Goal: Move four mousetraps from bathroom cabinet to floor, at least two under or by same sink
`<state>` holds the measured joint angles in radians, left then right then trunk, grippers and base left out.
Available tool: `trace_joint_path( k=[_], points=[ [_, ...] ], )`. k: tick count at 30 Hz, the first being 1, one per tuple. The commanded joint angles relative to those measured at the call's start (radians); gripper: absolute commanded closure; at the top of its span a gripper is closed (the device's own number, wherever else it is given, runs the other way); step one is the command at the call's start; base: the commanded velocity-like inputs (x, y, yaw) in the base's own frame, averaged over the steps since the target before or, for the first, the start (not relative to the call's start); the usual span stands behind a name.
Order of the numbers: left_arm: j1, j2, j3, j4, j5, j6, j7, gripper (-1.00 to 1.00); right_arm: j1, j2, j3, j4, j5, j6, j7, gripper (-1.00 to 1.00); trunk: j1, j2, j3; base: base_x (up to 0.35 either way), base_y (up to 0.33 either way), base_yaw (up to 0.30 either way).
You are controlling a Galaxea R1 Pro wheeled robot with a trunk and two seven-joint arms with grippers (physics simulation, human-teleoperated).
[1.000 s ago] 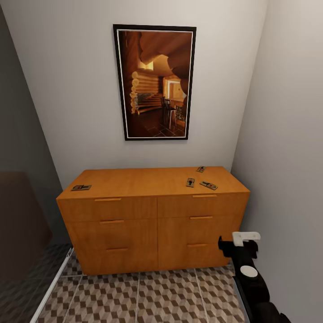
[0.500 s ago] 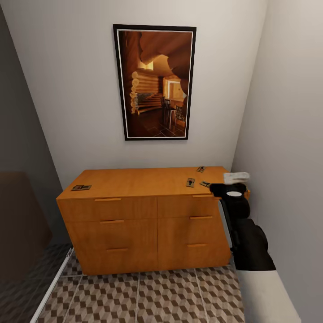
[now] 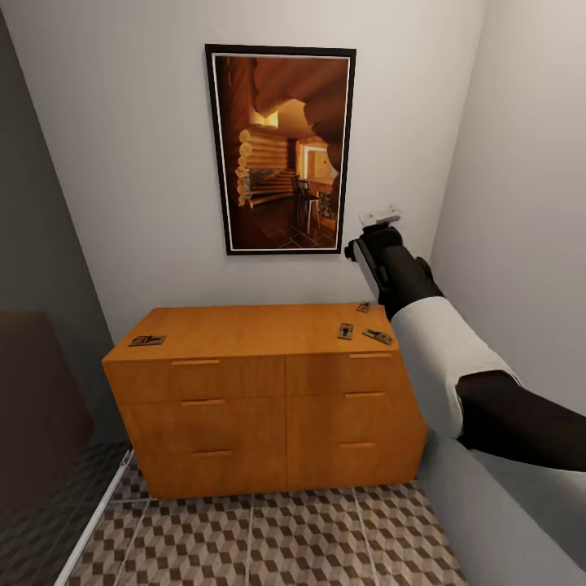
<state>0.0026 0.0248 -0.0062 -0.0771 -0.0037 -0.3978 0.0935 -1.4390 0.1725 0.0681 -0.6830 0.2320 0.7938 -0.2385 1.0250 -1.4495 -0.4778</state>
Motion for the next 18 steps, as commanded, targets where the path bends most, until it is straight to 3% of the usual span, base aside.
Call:
trace_joint_path(
  k=[1,5,12,18],
  points=[
    [0.000,0.000,-0.001,-0.002,0.000,-0.001,0.004,-1.00,-0.026,0.002,0.003,0.042,-0.008,-0.032,-0.003,-1.00,0.000,0.000,-0.001,0.000,0.000,0.000],
    [0.000,0.001,-0.001,0.000,0.001,0.000,0.006,-1.00,-0.051,0.002,0.004,0.096,-0.028,-0.079,-0.002,-1.00,0.000,0.000,-0.001,0.000,0.000,0.000],
    [0.000,0.013,-0.001,0.076,0.002,0.002,0.009,-1.00,-0.066,0.001,0.005,0.235,-0.090,-0.149,0.002,-1.00,0.000,0.000,-0.001,0.021,0.000,0.000],
    [0.000,0.025,-0.002,0.138,0.002,0.002,0.008,-1.00,-0.068,-0.003,0.005,0.378,-0.126,-0.284,0.002,-1.00,0.000,0.000,-0.001,0.060,0.000,0.000]
  ],
)
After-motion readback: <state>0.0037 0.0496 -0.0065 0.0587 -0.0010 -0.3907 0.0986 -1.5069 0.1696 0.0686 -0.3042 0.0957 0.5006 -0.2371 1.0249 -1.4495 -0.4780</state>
